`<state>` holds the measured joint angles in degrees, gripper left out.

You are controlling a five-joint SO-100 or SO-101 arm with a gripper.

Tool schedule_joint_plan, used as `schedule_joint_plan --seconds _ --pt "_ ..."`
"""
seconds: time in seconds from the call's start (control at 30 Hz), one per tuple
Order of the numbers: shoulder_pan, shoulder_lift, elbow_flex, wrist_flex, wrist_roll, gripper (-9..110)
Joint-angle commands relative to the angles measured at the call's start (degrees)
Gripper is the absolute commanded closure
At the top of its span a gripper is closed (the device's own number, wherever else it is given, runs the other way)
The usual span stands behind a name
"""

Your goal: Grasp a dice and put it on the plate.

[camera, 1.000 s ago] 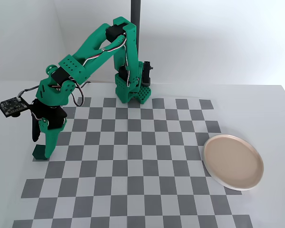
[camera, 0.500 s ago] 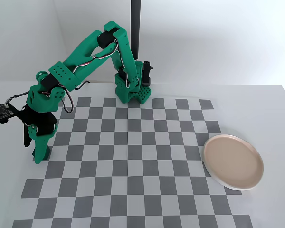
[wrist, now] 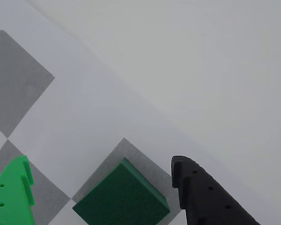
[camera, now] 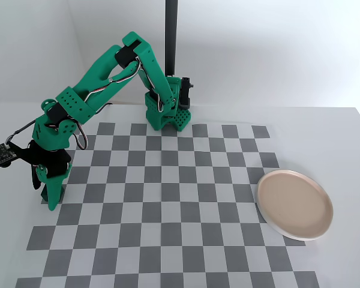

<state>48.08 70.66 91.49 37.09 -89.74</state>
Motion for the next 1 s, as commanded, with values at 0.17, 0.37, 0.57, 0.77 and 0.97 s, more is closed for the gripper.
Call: schedule_joint_plan --seconds 0.17,0.37,0.57,0.77,0.97 --pt "-1.3 1.7 -4.8 2.2 -2.9 74" --pt "-2.5 2.7 -4.7 3.7 -3.8 74" --pt "-3.6 4.0 -4.1 6.2 -3.4 75" --pt "-3.9 5.2 -0.9 4.0 -5.0 76" --pt "-4.3 7.6 5.4 -1.8 -6.2 77"
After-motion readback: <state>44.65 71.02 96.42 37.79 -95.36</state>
